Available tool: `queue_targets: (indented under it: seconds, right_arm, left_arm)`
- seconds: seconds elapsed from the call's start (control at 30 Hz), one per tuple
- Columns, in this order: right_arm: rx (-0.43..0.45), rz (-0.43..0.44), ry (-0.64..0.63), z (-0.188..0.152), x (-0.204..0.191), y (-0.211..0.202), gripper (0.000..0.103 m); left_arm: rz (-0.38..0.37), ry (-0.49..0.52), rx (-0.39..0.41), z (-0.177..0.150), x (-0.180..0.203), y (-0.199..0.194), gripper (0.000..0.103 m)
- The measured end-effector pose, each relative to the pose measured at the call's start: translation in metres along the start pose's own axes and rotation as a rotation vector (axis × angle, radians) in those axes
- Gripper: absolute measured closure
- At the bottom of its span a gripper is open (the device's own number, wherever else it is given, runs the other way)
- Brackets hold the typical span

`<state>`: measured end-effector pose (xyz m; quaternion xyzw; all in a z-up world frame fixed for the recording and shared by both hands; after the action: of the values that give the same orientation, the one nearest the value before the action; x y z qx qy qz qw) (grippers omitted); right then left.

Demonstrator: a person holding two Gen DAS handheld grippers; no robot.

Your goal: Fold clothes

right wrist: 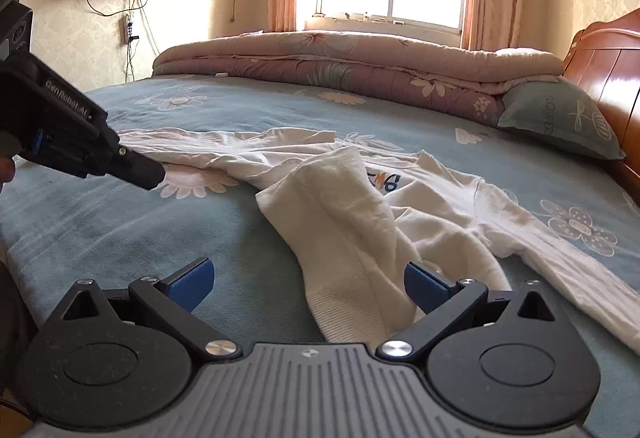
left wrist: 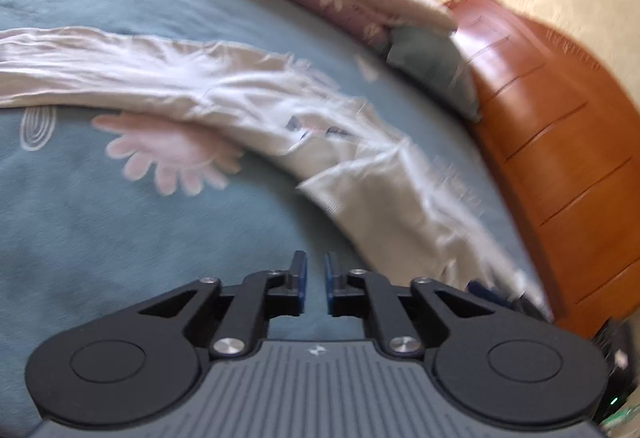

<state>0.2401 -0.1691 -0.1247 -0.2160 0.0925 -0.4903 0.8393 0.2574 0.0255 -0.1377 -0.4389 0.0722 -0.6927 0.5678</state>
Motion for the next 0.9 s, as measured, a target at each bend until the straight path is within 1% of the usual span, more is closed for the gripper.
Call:
queue_targets:
  seconds: [0.07, 0.13, 0.2, 0.27, 0.3, 0.33, 0.37, 0.43, 0.5, 0.63, 0.7, 0.8, 0.9]
  right_arm:
    - [-0.012, -0.003, 0.009, -0.002, -0.006, 0.002, 0.0]
    - [-0.02, 0.001, 0.023, -0.002, -0.008, 0.005, 0.0]
    - [-0.029, 0.001, 0.033, -0.004, -0.01, 0.008, 0.0]
    - [-0.044, 0.004, 0.04, -0.007, -0.011, 0.013, 0.0]
    - [-0.054, 0.007, 0.044, -0.009, -0.012, 0.017, 0.0]
    - [-0.066, 0.013, 0.051, -0.012, -0.012, 0.02, 0.0]
    - [-0.081, 0.022, 0.058, -0.015, -0.013, 0.024, 0.0]
    - [-0.11, 0.033, 0.068, -0.022, -0.013, 0.029, 0.0]
    - [-0.136, 0.035, 0.061, -0.029, -0.012, 0.034, 0.0]
    - [-0.156, 0.029, 0.041, -0.035, -0.009, 0.038, 0.0]
    - [-0.154, 0.035, 0.05, -0.036, -0.007, 0.038, 0.0]
    - [-0.152, 0.045, 0.07, -0.035, -0.004, 0.038, 0.0]
    - [-0.153, 0.047, 0.071, -0.035, -0.003, 0.04, 0.0]
  left_arm:
    - [0.036, 0.042, -0.015, -0.008, -0.002, 0.0, 0.067]
    - [0.032, 0.094, -0.014, -0.011, 0.003, 0.0, 0.058]
    - [0.026, 0.153, -0.009, -0.011, 0.009, 0.001, 0.055]
    - [0.019, 0.221, 0.001, -0.008, 0.017, 0.004, 0.045]
    - [0.012, 0.249, 0.011, -0.003, 0.021, 0.006, 0.043]
    - [0.004, 0.276, 0.021, 0.001, 0.024, 0.009, 0.037]
    - [-0.007, 0.295, 0.03, 0.006, 0.027, 0.012, 0.032]
    - [-0.037, 0.309, 0.041, 0.019, 0.031, 0.022, 0.031]
    - [-0.077, 0.292, 0.034, 0.031, 0.032, 0.037, 0.031]
    - [-0.188, 0.152, -0.01, 0.05, 0.026, 0.078, 0.031]
    - [-0.21, 0.058, -0.019, 0.059, 0.016, 0.099, 0.031]
    - [-0.233, -0.076, -0.066, 0.066, -0.002, 0.127, 0.031]
    - [-0.286, -0.17, -0.121, 0.061, -0.01, 0.141, 0.033]
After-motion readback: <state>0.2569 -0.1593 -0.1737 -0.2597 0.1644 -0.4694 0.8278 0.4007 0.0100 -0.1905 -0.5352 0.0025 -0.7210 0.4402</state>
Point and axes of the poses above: each gripper's, at about its wrist camera, not at the fingertips, and y roughly the way its jaws point, x to its right, z to its top, the point moved 8 cm from there along y, roughly the way its jaws point, and after that the axes turned 3 degrees about x, right-handed, at the moved point
